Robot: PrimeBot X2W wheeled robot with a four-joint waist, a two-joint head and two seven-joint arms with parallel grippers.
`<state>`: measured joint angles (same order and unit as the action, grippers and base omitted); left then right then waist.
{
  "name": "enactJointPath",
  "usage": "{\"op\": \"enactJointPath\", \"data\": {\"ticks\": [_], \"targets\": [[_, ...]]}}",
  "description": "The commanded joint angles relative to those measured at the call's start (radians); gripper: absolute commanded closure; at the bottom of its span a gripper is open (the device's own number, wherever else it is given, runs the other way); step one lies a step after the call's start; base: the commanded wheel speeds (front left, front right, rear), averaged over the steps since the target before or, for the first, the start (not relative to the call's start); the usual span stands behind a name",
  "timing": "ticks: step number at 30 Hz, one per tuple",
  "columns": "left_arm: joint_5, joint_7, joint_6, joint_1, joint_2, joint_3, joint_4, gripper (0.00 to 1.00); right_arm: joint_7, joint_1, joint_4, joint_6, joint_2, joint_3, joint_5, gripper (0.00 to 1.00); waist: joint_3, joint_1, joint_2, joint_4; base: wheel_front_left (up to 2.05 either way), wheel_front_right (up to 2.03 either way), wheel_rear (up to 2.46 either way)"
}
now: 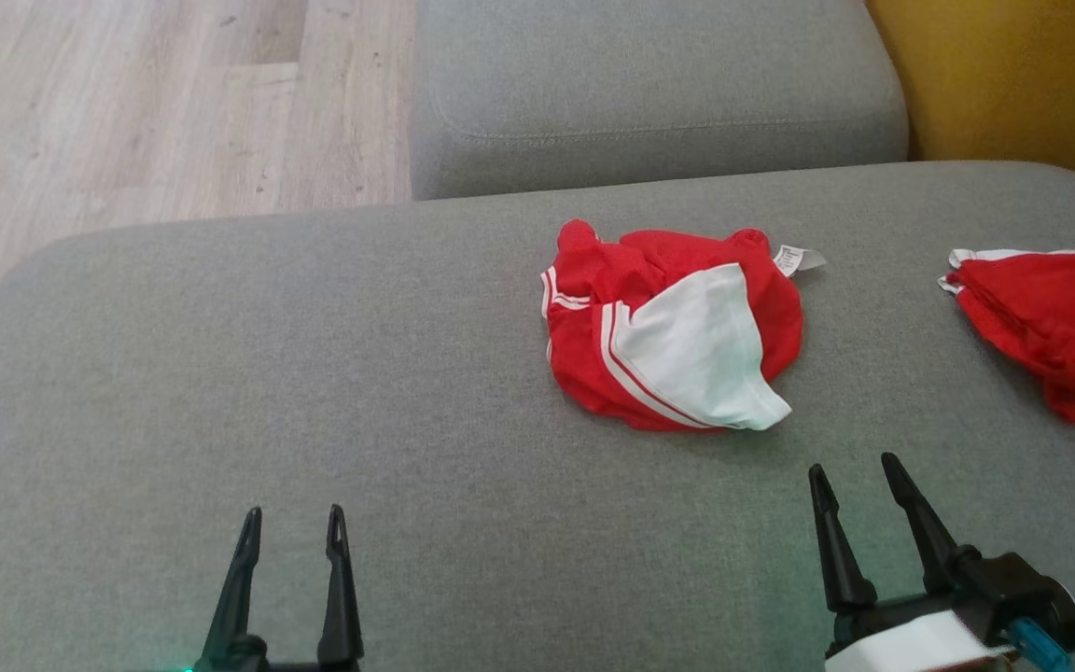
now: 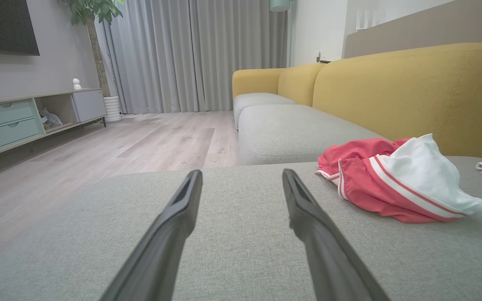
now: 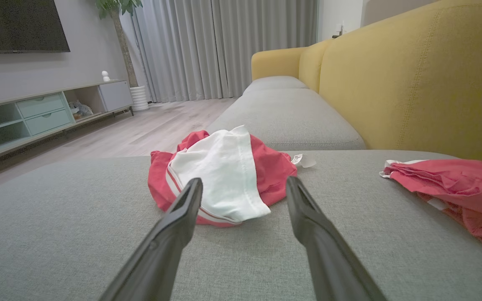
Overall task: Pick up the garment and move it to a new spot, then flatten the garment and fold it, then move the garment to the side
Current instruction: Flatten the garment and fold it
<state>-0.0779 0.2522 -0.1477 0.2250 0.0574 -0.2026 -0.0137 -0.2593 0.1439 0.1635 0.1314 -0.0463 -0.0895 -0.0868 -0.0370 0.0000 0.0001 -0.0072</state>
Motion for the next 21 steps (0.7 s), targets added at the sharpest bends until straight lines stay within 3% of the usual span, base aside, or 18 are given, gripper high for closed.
{"op": "enactJointPath", "data": {"ticks": [1,10,21], "targets": [[0.010,0.010,0.001,-0.044,-0.007,0.022,0.034,0.00,-0.002,-0.043,-0.035,-0.001,-0.004,-0.022,0.001,0.00,0.006,0.0000,-0.0001,-0.003,0.00,0.00,0.00],[0.014,0.010,0.046,-0.166,-0.007,-0.058,-0.034,0.00,-0.002,-0.073,-0.055,-0.001,-0.004,-0.039,0.013,0.00,0.081,0.0000,-0.0001,-0.031,0.00,0.00,0.00],[-0.029,0.008,0.165,-0.605,-0.007,-0.200,-0.396,0.00,-0.002,-0.174,-0.074,-0.001,-0.004,-0.087,0.028,0.00,0.247,0.0000,-0.0001,-0.137,0.00,0.00,0.00]]}}
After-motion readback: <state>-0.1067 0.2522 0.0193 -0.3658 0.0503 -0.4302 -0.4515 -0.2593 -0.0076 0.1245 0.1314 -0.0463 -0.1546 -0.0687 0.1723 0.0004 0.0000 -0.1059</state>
